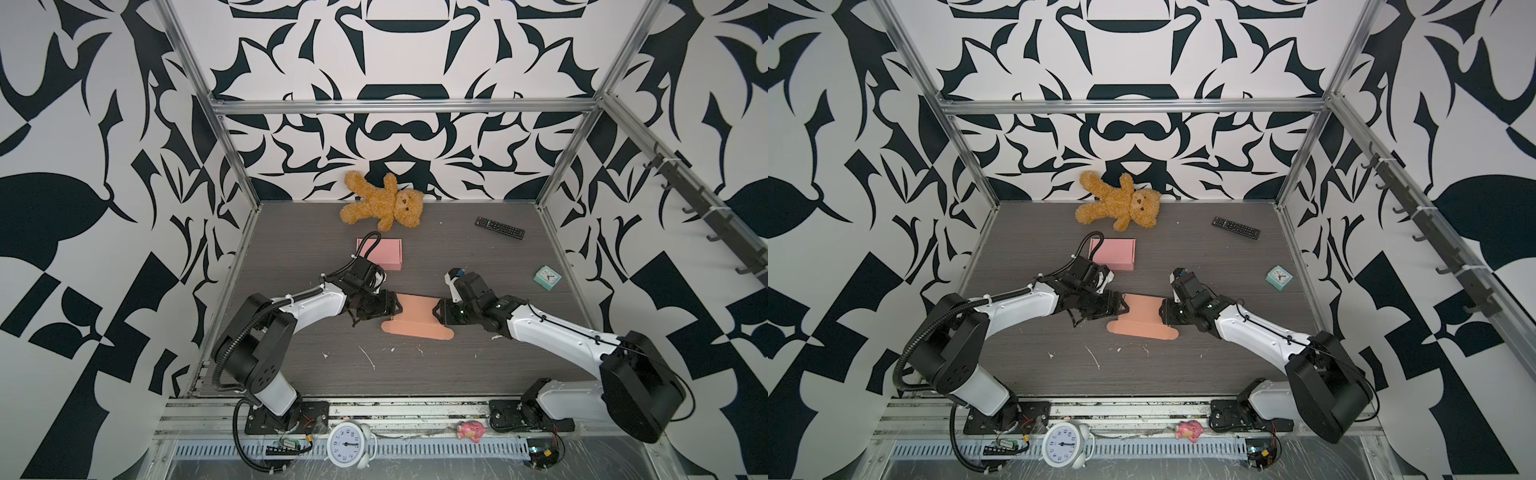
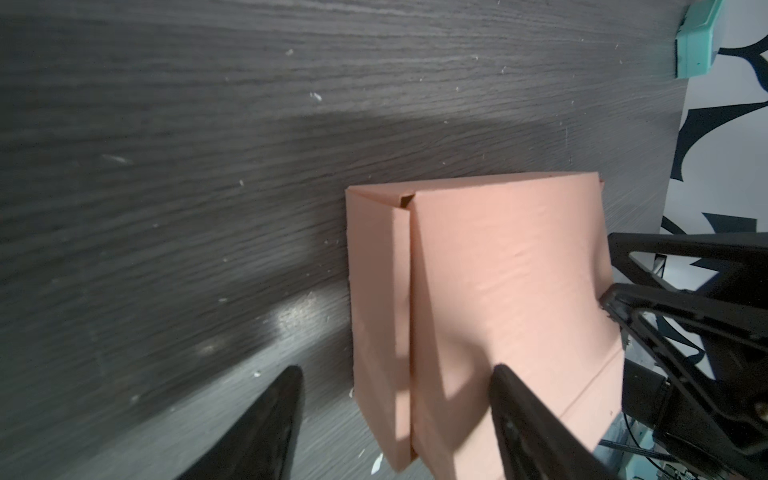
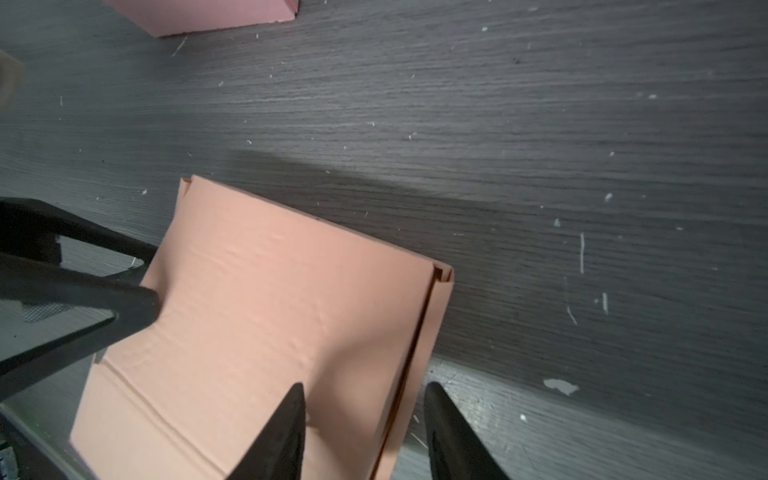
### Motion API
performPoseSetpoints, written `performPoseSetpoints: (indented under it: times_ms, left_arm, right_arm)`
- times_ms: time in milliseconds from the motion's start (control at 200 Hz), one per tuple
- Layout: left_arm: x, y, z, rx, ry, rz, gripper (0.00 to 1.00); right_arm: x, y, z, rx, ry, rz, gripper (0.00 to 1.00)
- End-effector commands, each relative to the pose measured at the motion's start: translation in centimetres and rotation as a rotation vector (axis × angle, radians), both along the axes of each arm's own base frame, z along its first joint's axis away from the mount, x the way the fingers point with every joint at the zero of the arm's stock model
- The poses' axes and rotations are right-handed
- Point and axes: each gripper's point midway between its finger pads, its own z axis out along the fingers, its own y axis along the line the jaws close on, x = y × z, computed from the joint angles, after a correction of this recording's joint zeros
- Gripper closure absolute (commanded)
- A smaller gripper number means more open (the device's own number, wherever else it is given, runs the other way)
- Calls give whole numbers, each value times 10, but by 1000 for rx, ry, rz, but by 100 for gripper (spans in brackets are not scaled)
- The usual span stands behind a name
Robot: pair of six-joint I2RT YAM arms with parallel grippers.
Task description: Fold the paper box
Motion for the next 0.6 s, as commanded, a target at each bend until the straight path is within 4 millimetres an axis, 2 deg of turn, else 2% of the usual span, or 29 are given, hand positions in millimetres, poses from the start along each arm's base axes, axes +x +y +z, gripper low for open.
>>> performPoseSetpoints:
  times_ms: [0, 595]
  left_arm:
    - [-7, -1, -11, 6, 32, -6, 28]
    - [-12, -3, -21, 17, 52, -13, 34]
  right_arm:
    - [2, 1, -1, 14, 1, -11, 52]
    - [0, -1, -17, -1, 23, -12, 52]
